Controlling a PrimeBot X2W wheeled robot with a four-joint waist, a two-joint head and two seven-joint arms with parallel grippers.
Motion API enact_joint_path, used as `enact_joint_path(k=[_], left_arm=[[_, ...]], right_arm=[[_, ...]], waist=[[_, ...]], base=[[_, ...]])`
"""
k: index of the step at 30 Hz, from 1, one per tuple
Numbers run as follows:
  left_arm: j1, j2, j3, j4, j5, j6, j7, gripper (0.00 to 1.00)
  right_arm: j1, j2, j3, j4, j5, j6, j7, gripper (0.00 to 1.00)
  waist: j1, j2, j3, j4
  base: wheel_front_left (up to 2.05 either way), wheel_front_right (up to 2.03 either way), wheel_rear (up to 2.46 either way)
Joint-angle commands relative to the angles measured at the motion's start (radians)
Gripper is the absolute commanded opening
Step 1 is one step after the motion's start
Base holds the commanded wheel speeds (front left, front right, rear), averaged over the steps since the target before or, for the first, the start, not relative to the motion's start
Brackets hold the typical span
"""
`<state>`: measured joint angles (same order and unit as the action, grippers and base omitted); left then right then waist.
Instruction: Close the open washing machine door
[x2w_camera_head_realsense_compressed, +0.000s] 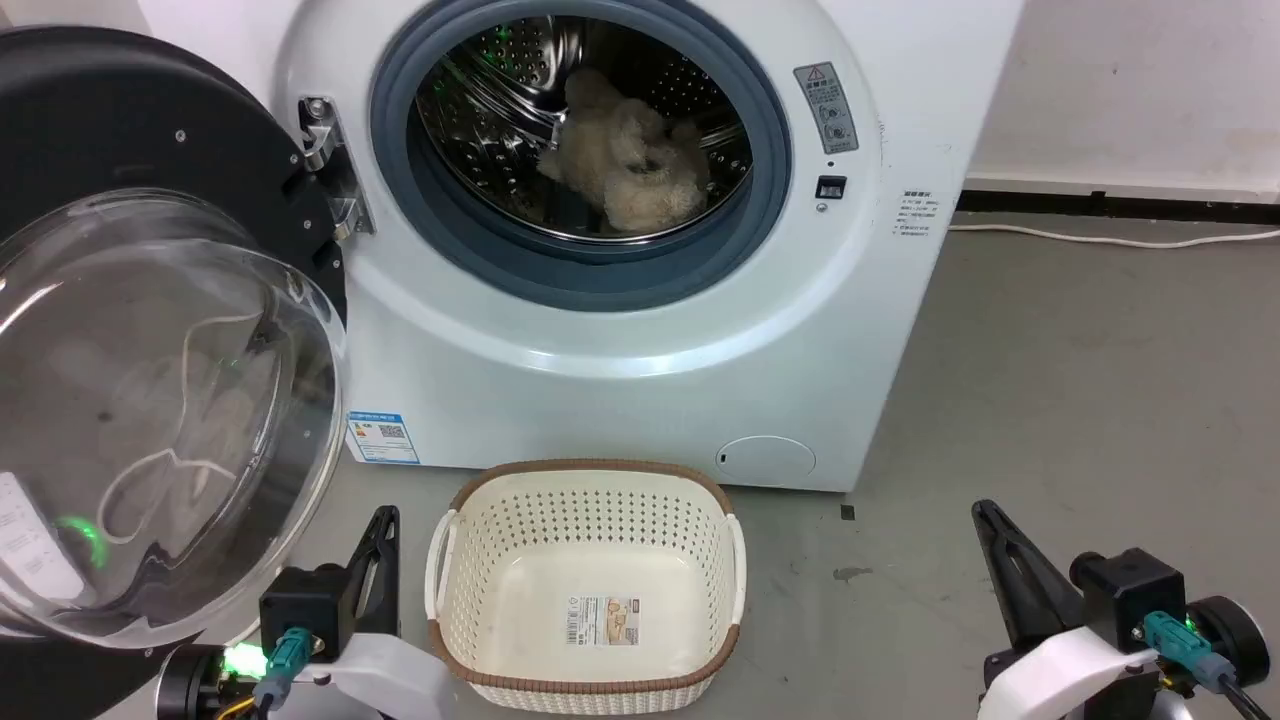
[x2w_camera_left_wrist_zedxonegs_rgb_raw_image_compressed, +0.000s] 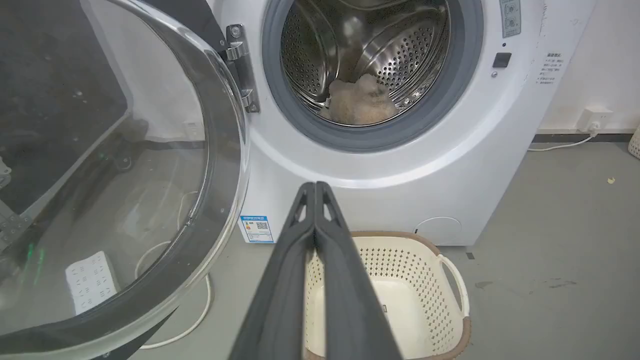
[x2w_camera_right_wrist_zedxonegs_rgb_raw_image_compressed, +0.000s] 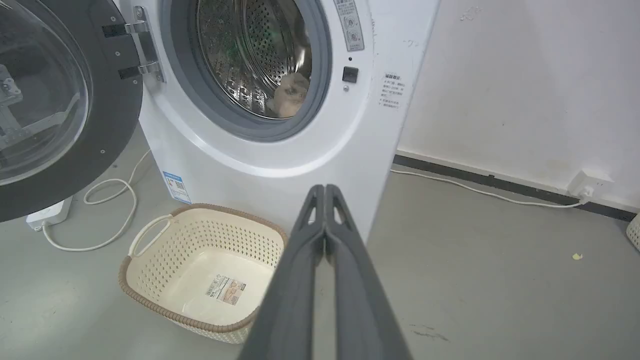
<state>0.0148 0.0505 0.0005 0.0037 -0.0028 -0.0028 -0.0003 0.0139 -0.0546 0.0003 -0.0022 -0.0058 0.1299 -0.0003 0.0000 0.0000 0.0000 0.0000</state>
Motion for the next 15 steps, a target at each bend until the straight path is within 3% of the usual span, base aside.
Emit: enact_joint_path(k=[1, 15], left_arm=[[-0.015, 0.000, 0.000, -0.004, 0.003, 0.003, 0.000, 0.00], [-0.015, 0.000, 0.000, -0.004, 0.003, 0.003, 0.000, 0.00]], right_arm=[[-0.014, 0.004, 0.000, 0.002, 0.006, 0.001, 0.000, 0.00], [-0.014, 0.004, 0.000, 0.002, 0.006, 0.001, 0.000, 0.00]], waist=[[0.0000, 0.0000, 0.000, 0.000], [0.0000, 0.0000, 0.000, 0.000]], base=[[0.00, 0.00, 0.00], [0.00, 0.00, 0.00]])
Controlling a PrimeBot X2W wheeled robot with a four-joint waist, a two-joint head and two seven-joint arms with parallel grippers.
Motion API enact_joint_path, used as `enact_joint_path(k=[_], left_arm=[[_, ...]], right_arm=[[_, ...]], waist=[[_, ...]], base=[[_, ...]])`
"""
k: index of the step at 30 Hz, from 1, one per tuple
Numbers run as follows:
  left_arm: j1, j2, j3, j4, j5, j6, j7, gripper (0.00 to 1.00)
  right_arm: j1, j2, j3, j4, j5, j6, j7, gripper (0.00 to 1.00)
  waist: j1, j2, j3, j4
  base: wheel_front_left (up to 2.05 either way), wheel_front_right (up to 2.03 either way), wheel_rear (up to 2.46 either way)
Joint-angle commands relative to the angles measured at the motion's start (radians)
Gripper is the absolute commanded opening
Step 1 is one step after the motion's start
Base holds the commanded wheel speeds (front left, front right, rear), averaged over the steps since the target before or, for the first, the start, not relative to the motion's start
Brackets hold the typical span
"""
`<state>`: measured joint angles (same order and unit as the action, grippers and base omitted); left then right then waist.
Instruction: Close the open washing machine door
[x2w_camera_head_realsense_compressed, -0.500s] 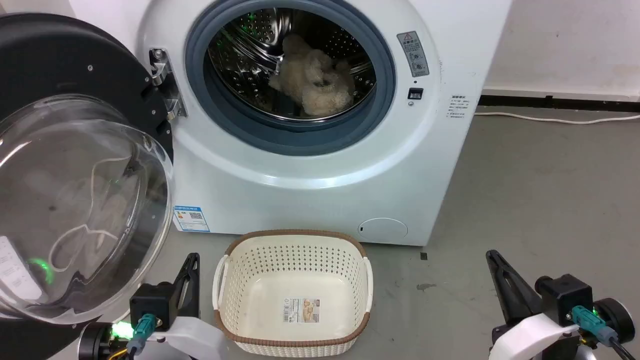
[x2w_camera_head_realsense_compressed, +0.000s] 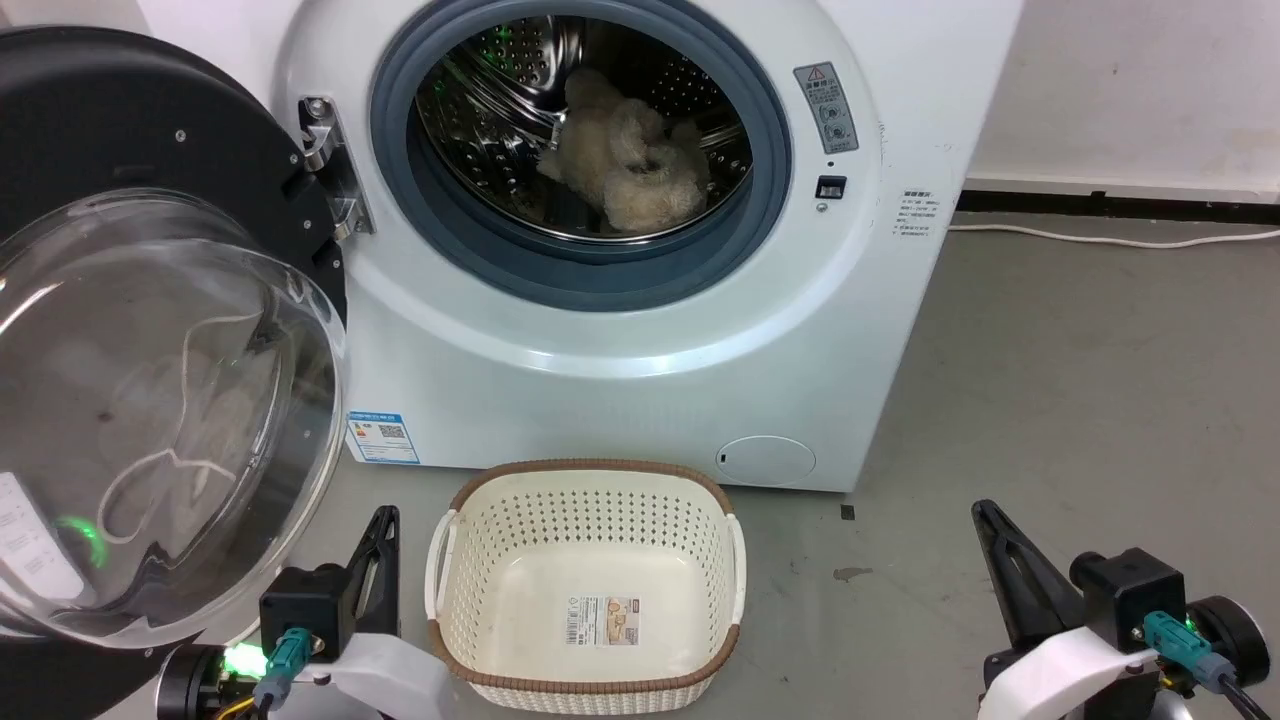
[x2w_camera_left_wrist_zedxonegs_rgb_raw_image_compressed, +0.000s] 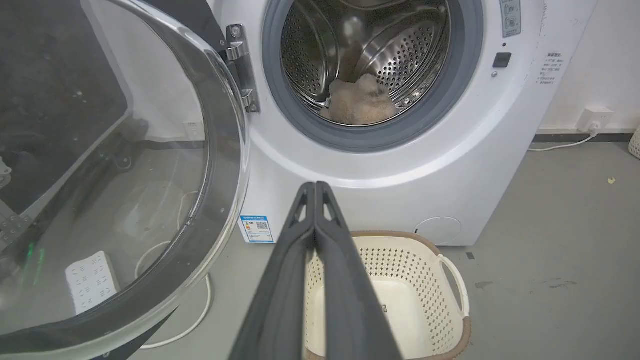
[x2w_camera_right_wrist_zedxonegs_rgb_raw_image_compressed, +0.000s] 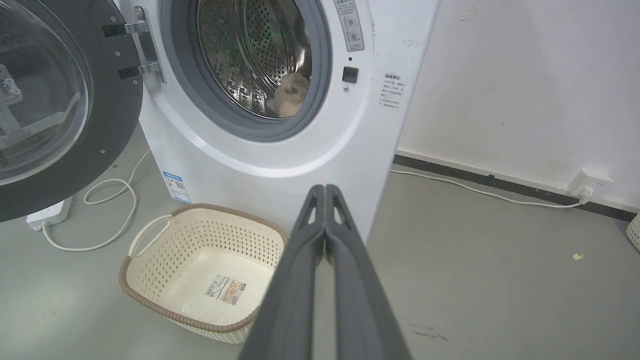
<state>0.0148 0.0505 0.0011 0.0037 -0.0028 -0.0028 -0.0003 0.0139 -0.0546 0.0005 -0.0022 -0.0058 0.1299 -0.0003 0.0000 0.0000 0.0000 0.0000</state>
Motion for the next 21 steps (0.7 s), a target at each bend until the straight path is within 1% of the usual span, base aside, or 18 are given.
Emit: enact_joint_path(k=[1, 21], left_arm=[[-0.015, 0.000, -0.001, -0.004, 0.003, 0.003, 0.000, 0.00], [-0.015, 0.000, -0.001, -0.004, 0.003, 0.003, 0.000, 0.00]], right_arm=[[-0.014, 0.004, 0.000, 0.002, 0.006, 0.001, 0.000, 0.00], [-0.014, 0.004, 0.000, 0.002, 0.006, 0.001, 0.000, 0.00]], waist=[[0.0000, 0.0000, 0.000, 0.000], [0.0000, 0.0000, 0.000, 0.000]], base=[[0.00, 0.00, 0.00], [0.00, 0.00, 0.00]])
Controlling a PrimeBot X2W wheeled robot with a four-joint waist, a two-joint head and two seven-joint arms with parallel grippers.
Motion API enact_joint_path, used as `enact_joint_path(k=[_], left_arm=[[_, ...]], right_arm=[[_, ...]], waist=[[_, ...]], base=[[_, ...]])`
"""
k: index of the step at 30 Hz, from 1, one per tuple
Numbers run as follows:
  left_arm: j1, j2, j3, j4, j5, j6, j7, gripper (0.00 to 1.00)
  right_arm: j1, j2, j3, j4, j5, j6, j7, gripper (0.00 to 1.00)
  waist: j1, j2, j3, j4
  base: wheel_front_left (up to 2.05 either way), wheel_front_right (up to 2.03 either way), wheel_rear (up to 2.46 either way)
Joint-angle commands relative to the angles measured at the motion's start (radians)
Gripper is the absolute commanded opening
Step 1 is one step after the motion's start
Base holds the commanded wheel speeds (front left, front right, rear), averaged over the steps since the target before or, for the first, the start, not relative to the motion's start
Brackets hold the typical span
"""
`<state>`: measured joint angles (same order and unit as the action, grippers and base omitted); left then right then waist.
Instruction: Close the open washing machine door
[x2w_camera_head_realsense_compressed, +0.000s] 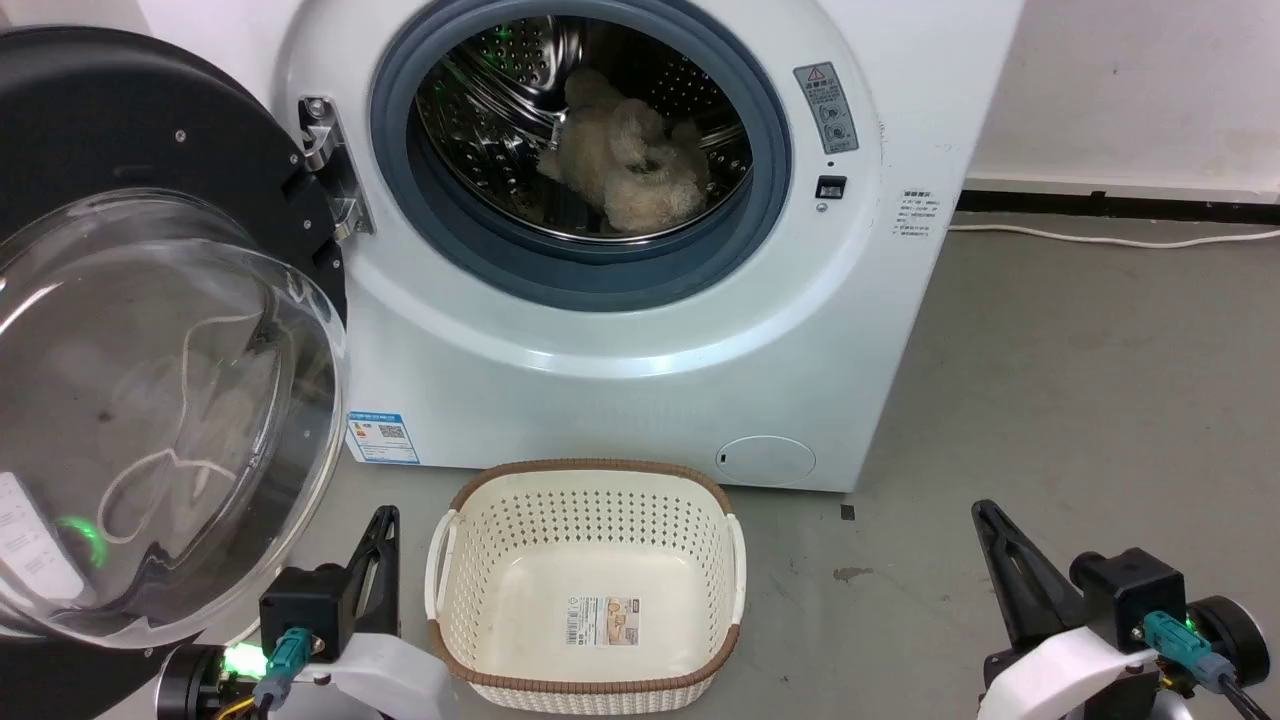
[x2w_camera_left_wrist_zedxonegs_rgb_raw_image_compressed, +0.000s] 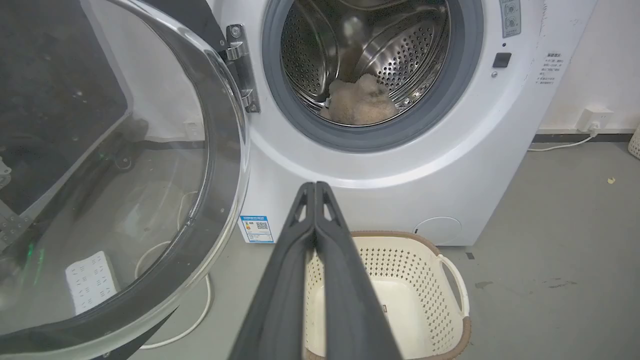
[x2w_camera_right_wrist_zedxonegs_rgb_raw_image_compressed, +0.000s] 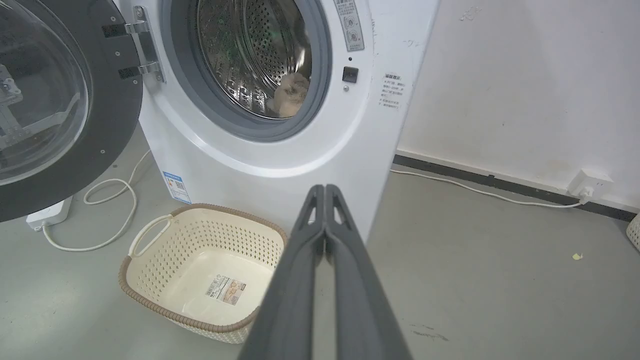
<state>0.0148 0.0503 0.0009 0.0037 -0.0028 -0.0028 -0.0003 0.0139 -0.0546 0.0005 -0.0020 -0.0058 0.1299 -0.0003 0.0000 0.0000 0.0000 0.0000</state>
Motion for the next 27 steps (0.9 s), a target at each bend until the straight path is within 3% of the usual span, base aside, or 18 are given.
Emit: enact_joint_path(k=[1, 3, 4, 17, 27], left_arm=[[-0.015, 0.000, -0.001, -0.004, 0.003, 0.003, 0.000, 0.00], [0.000, 0.000, 0.000, 0.000, 0.000, 0.000, 0.000, 0.00], [0.000, 0.000, -0.001, 0.000, 0.000, 0.000, -0.001, 1.00], [-0.004, 0.001, -0.019, 0.006, 0.001, 0.005, -0.030, 1.00], [-0.002, 0.008, -0.035, 0.010, 0.000, 0.009, -0.055, 1.00]], right_arm=[[-0.014, 0.004, 0.000, 0.002, 0.006, 0.001, 0.000, 0.00], [0.000, 0.000, 0.000, 0.000, 0.000, 0.000, 0.000, 0.00], [0.001, 0.000, 0.000, 0.000, 0.000, 0.000, 0.000, 1.00], [0.014, -0.006, -0.002, 0.005, 0.019, 0.000, -0.030, 1.00], [0.025, -0.009, 0.012, 0.019, 0.024, 0.000, -0.055, 1.00]], waist=[[0.0000, 0.0000, 0.000, 0.000], [0.0000, 0.0000, 0.000, 0.000], [0.0000, 0.0000, 0.000, 0.000], [0.0000, 0.0000, -0.003, 0.018], [0.0000, 0.0000, -0.017, 0.087]], base=[[0.00, 0.00, 0.00], [0.00, 0.00, 0.00], [0.00, 0.00, 0.00], [0.00, 0.00, 0.00], [0.00, 0.00, 0.00]])
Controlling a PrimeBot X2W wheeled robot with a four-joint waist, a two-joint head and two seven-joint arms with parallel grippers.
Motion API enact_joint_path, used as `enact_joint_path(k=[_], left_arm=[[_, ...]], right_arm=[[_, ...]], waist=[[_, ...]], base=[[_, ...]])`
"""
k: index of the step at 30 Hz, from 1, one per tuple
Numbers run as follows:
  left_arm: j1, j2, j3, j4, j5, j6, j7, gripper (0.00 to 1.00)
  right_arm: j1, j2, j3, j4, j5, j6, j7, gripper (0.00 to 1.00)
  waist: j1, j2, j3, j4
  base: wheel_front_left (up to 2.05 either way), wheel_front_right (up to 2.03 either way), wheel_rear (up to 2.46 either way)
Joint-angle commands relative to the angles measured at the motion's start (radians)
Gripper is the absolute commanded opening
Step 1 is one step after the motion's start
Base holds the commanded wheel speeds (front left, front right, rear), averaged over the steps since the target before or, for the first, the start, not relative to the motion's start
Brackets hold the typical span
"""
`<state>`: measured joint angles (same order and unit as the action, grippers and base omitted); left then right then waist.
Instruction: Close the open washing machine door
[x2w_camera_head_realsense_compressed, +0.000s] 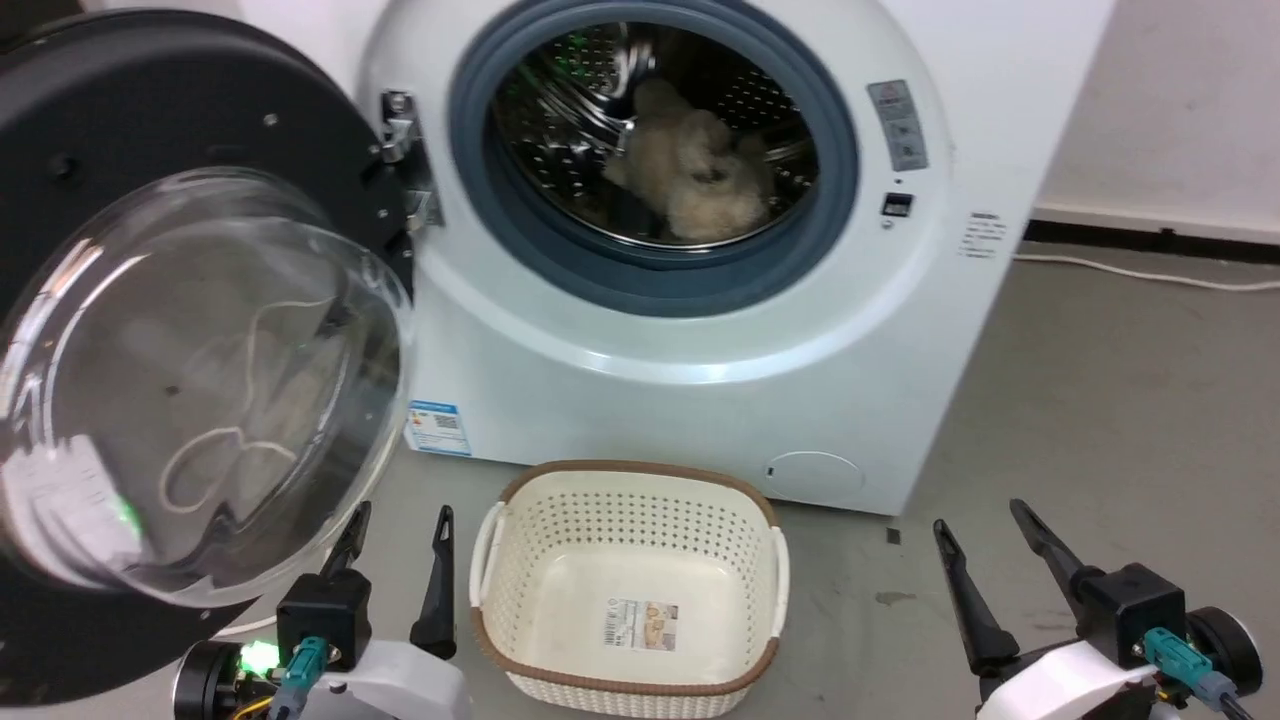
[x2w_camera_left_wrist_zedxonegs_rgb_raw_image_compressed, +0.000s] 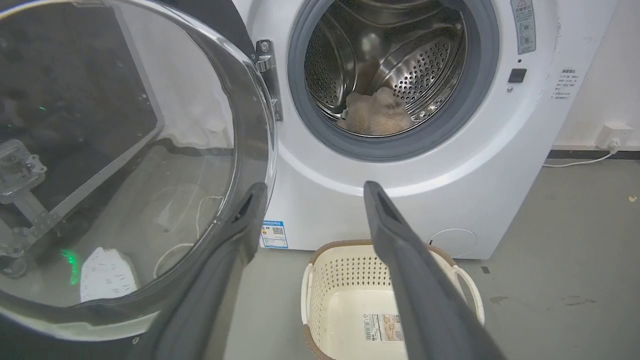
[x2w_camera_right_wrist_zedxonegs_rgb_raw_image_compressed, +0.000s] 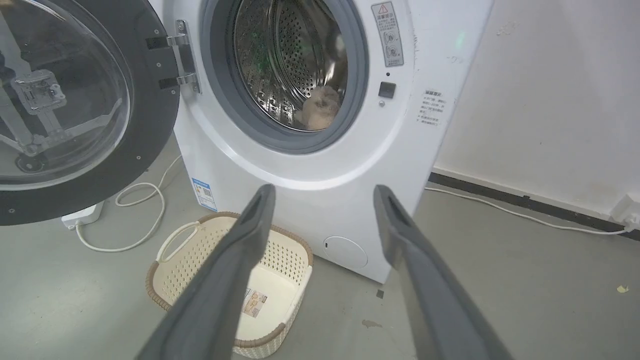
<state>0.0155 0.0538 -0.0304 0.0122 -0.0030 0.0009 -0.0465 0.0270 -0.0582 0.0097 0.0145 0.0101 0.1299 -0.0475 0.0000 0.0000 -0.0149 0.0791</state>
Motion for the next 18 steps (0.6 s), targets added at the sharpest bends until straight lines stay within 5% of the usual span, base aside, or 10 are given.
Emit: enact_joint_path(k=[1, 18], left_arm=[[-0.002, 0.005, -0.006, 0.002, 0.000, 0.005, -0.011, 1.00], [0.014, 0.011, -0.017, -0.020, -0.002, 0.035, -0.046, 1.00]], right_arm=[[0.012, -0.006, 0.005, 0.003, 0.008, 0.000, -0.010, 1.00], [-0.017, -0.028, 0.076, 0.035, 0.030, 0.000, -0.045, 1.00]], waist=[[0.0000, 0.0000, -0.003, 0.016], [0.0000, 0.0000, 0.005, 0.100]], base=[[0.00, 0.00, 0.00], [0.00, 0.00, 0.00]])
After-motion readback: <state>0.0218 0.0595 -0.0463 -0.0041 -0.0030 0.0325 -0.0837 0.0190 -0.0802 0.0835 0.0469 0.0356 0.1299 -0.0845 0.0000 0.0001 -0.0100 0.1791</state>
